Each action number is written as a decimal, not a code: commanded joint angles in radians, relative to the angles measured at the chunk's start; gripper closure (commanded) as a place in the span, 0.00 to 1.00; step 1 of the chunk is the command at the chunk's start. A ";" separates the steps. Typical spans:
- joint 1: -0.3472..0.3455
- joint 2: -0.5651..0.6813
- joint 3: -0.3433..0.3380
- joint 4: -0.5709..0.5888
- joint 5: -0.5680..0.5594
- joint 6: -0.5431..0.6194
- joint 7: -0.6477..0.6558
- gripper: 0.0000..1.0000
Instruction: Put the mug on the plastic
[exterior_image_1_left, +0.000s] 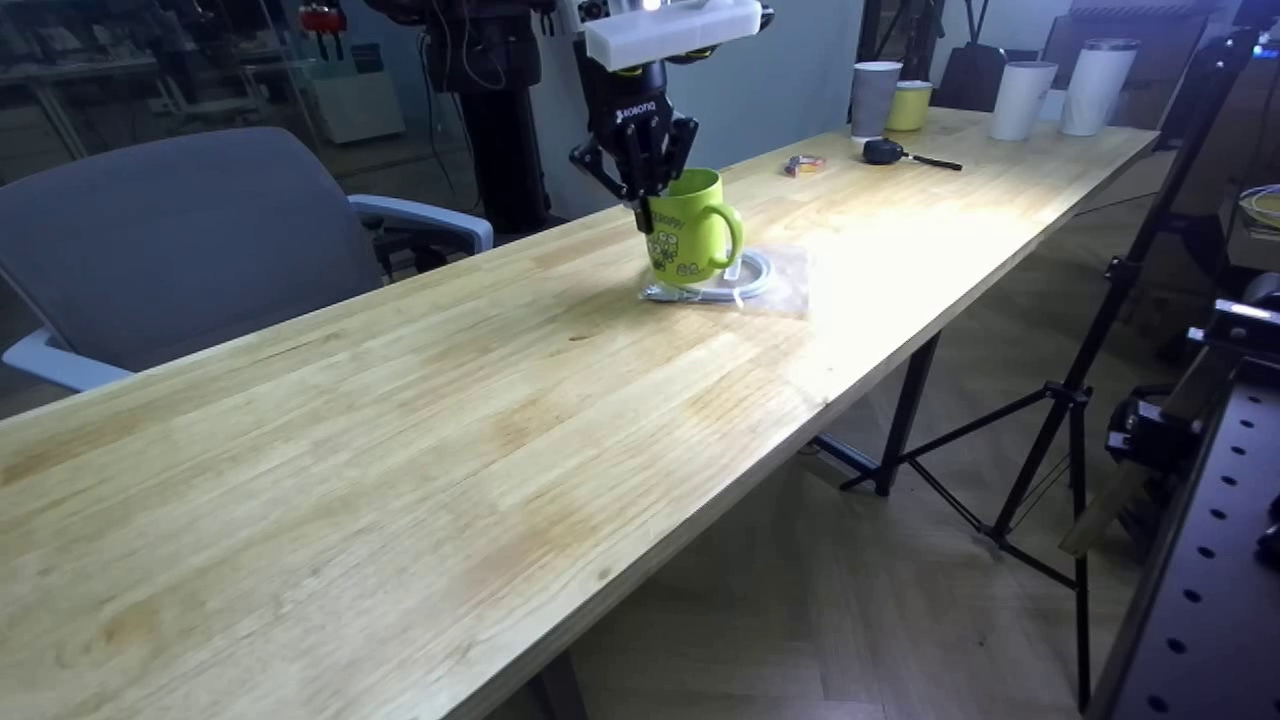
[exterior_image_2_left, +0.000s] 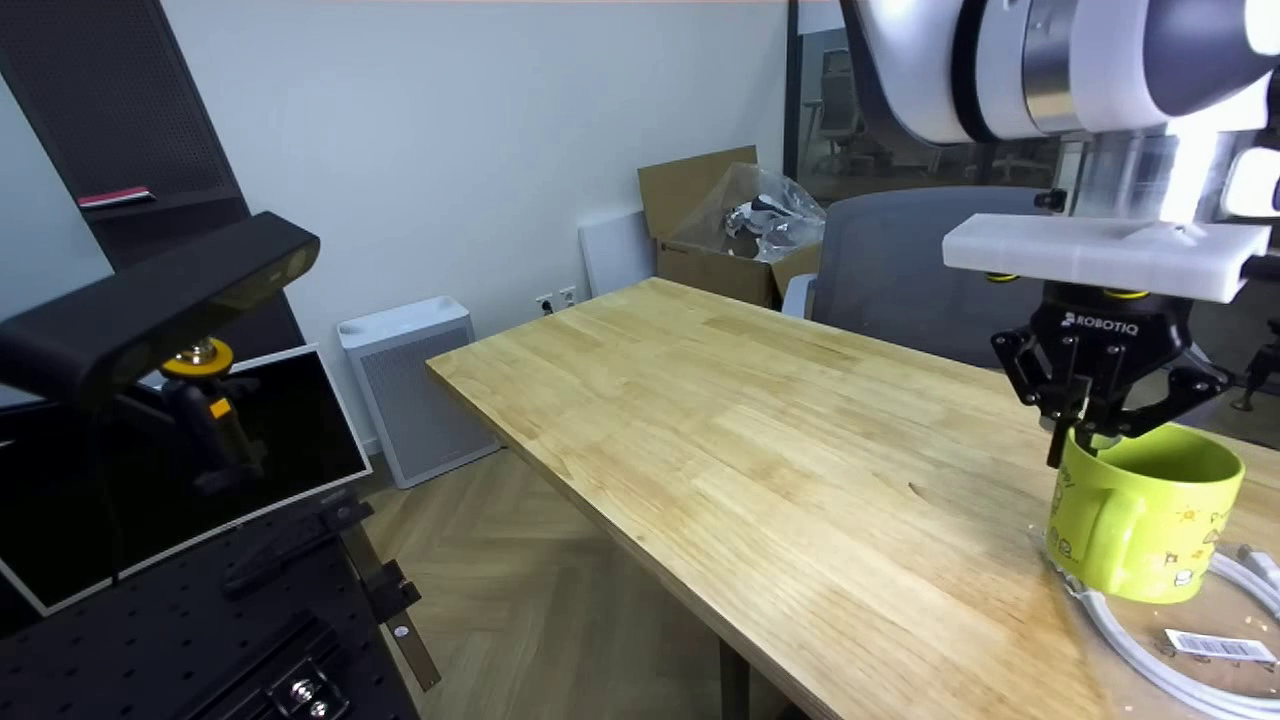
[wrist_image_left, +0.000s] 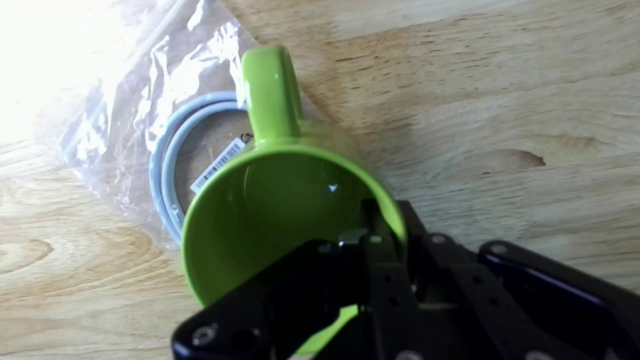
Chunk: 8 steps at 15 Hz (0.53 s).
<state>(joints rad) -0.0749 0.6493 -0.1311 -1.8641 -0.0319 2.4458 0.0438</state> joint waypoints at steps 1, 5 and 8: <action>-0.025 -0.069 0.025 -0.074 0.045 0.022 0.003 0.98; -0.043 -0.071 0.026 -0.093 0.067 0.039 -0.015 0.98; -0.050 -0.070 0.012 -0.093 0.051 0.046 -0.015 0.98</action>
<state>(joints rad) -0.1126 0.6210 -0.1143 -1.9298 0.0239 2.4847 0.0350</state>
